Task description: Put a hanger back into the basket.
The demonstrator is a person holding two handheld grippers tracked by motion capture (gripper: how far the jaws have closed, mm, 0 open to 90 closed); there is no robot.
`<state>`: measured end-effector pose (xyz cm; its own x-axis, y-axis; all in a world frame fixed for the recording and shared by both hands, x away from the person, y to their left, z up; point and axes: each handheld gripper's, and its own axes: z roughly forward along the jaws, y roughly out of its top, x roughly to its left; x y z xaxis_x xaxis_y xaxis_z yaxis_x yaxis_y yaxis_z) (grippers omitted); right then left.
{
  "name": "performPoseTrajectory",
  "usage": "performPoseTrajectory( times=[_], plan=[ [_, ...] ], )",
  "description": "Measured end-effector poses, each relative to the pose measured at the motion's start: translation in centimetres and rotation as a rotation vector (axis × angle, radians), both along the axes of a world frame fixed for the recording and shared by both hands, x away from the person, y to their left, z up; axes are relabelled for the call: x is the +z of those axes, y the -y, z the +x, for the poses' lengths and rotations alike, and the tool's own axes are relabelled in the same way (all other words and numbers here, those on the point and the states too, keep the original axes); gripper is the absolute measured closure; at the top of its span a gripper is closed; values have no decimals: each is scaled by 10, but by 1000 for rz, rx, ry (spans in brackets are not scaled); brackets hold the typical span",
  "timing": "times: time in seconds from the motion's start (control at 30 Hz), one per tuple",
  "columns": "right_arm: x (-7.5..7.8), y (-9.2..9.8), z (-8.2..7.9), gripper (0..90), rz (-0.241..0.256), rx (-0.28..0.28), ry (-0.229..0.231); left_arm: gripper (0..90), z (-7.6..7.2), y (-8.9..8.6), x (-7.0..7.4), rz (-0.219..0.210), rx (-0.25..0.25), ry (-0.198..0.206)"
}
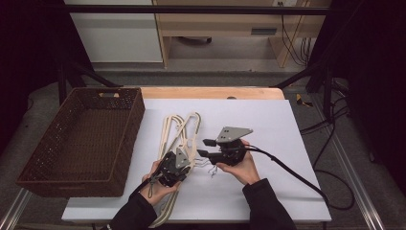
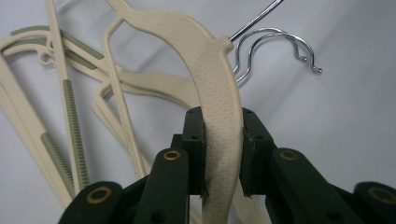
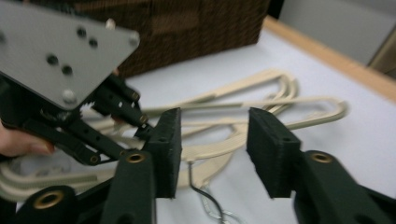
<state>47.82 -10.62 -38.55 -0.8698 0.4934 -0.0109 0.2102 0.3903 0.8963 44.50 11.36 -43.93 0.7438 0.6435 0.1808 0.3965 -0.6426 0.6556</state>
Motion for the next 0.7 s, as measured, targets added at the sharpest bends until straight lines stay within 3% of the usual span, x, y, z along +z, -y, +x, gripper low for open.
performPoseTrajectory(
  times=[0.03,0.13,0.17,0.23,0.33,0.5,0.53,0.67,0.7],
  plan=[
    [11,10,-4,449,36,-40,34,752,0,-4,4,-17,6,1],
    [21,28,-8,391,86,-103,66,757,0,-12,11,-33,16,0],
    [24,37,-9,366,112,-137,69,759,-1,-13,12,-49,26,5],
    [25,43,-9,348,128,-154,70,761,-1,-16,15,-49,30,7],
    [26,72,-14,268,190,-240,63,773,-1,-23,22,-52,44,12],
    [16,93,-19,172,202,-293,18,791,1,-38,34,-68,86,23],
    [14,94,-19,149,201,-293,10,794,1,-39,35,-98,104,24],
    [7,96,-22,98,202,-317,-18,813,2,-52,43,-95,146,43],
    [6,97,-23,97,199,-317,-19,818,3,-54,43,-112,168,51]
  ],
)
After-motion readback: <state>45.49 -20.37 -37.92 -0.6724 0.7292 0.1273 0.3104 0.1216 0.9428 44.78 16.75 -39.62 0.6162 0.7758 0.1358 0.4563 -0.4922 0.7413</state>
